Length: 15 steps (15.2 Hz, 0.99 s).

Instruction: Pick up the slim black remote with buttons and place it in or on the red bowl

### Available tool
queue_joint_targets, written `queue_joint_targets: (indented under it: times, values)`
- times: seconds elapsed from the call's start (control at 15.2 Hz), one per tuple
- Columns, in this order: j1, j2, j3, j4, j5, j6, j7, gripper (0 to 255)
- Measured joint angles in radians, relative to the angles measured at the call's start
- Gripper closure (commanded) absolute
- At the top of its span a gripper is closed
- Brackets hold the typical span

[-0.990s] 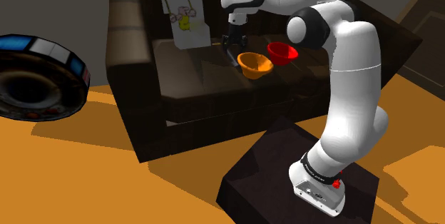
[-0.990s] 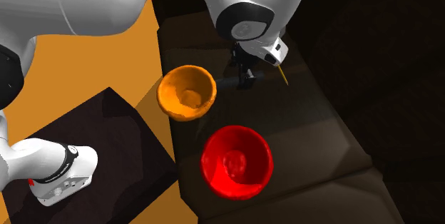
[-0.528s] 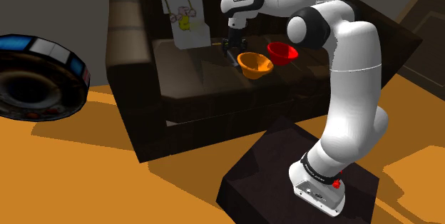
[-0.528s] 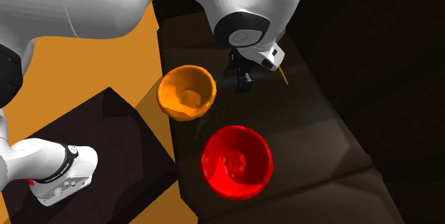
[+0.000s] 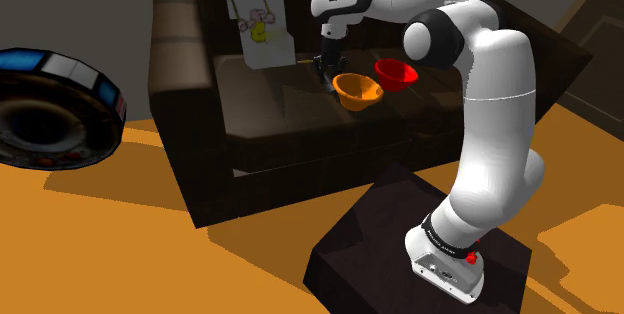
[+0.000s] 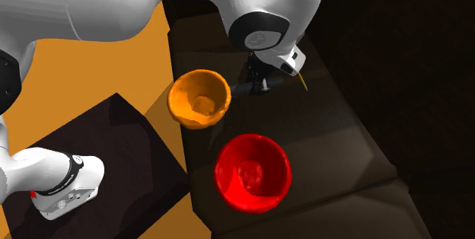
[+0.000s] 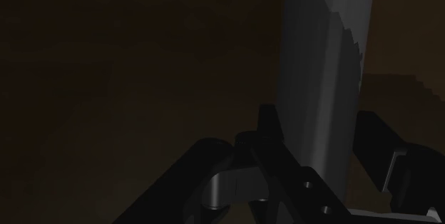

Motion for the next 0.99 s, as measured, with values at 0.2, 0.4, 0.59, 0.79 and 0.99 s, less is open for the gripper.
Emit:
queue_joint_targets:
  times: [0.2, 0.4, 0.59, 0.79, 0.99]
  values:
    - [0.001, 0.003, 0.000, 0.005, 0.001, -0.002, 0.002, 255]
    - [0.002, 0.002, 0.002, 0.004, 0.002, -0.005, 0.002, 255]
    - [0.003, -0.008, 0.003, 0.019, 0.001, -0.034, 0.004, 255]
    - [0.002, -0.014, 0.002, 0.047, -0.001, -0.068, 0.008, 255]
    - [-0.001, -0.019, 0.001, 0.078, -0.002, -0.104, 0.010, 255]
